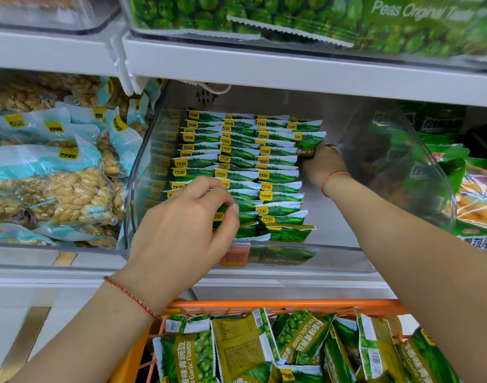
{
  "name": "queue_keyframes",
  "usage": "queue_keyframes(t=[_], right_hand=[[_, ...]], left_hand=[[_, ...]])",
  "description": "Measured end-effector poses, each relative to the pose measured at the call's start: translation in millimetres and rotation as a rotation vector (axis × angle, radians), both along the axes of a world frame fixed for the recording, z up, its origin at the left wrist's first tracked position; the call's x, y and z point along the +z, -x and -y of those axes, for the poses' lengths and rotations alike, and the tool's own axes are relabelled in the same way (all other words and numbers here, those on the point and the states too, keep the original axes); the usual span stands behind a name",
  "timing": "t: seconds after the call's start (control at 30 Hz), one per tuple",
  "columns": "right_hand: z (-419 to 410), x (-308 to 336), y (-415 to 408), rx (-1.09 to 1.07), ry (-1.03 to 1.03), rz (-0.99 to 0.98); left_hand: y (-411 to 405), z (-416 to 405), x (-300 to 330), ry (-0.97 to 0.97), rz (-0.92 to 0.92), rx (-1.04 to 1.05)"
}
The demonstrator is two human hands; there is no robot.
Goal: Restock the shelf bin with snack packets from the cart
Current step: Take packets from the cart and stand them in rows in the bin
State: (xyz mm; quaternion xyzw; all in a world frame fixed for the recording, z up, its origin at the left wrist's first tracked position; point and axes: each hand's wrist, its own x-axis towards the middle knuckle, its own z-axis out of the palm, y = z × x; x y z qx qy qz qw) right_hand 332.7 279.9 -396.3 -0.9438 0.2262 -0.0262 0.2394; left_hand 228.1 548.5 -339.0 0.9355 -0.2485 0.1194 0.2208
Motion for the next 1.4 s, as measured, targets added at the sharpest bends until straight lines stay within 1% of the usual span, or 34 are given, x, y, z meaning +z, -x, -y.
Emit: queue_keyframes(t=[0.13, 0.2, 0.27, 0.37, 0.4, 0.5, 0.57, 0.73, 0.83, 0.97, 1.03, 1.1, 1.2, 1.27, 1.33, 1.4], right_hand=[[-0.7, 8.6, 5.5, 0.041, 0.037, -0.029], [-1.9, 9.2, 6.7, 0.034, -0.008, -0.042], [-5.9, 8.9, 5.5, 0.012, -0.124, -0.020], [-7.1, 9.0, 0.7, -0.084, -0.394, 0.108], [-6.6, 10.2, 0.2, -0.110, -0.455, 0.132], [-2.8, 15.2, 0.4, -0.100, -0.535, 0.109], [-1.0, 16.4, 1.3, -0.069, -0.557, 0.097], [0.5, 13.0, 2.4, -0.034, -0.518, 0.139], [0.5, 10.8, -0.6, -0.069, -0.514, 0.135], [3.7, 10.9, -2.3, -0.190, -0.551, 0.136], [4.7, 20.4, 5.3, -0.201, -0.533, 0.072], [7.0, 34.2, 17.4, -0.177, -0.568, 0.061], [-2.3, 61.2, 45.8, -0.123, -0.549, 0.140], [-15.7, 80.3, 69.5, -0.108, -0.496, 0.271], [-31.8, 97.6, 98.1, -0.080, -0.446, 0.430], [-50.0, 114.9, 127.7, -0.033, -0.444, 0.547]], left_hand=[[-0.2, -0.2, -0.3, -0.003, 0.001, -0.004], [-0.3, -0.1, -0.4, -0.004, 0.000, -0.004], [-0.2, -0.1, -0.2, -0.002, -0.001, -0.006], [0.5, 0.0, 0.2, -0.005, -0.001, -0.003], [0.6, -0.3, 0.5, -0.006, -0.002, -0.001], [0.6, -0.7, 0.5, -0.012, 0.000, -0.001], [0.5, -0.8, 0.4, -0.015, 0.000, -0.005], [0.6, -0.8, -0.4, -0.015, -0.004, -0.010], [0.6, -1.3, -0.9, -0.021, -0.008, -0.022], [-2.0, -1.8, -0.9, -0.016, -0.016, -0.043], [-1.1, -3.5, 1.4, -0.025, 0.009, -0.069], [4.5, -4.9, 6.4, -0.070, 0.067, -0.091], [21.4, -1.3, 20.2, -0.098, 0.109, -0.138], [42.1, -0.1, 31.4, -0.079, 0.097, -0.201], [65.9, -4.5, 44.8, -0.052, 0.045, -0.264], [89.3, -14.6, 55.1, -0.078, -0.063, -0.297]])
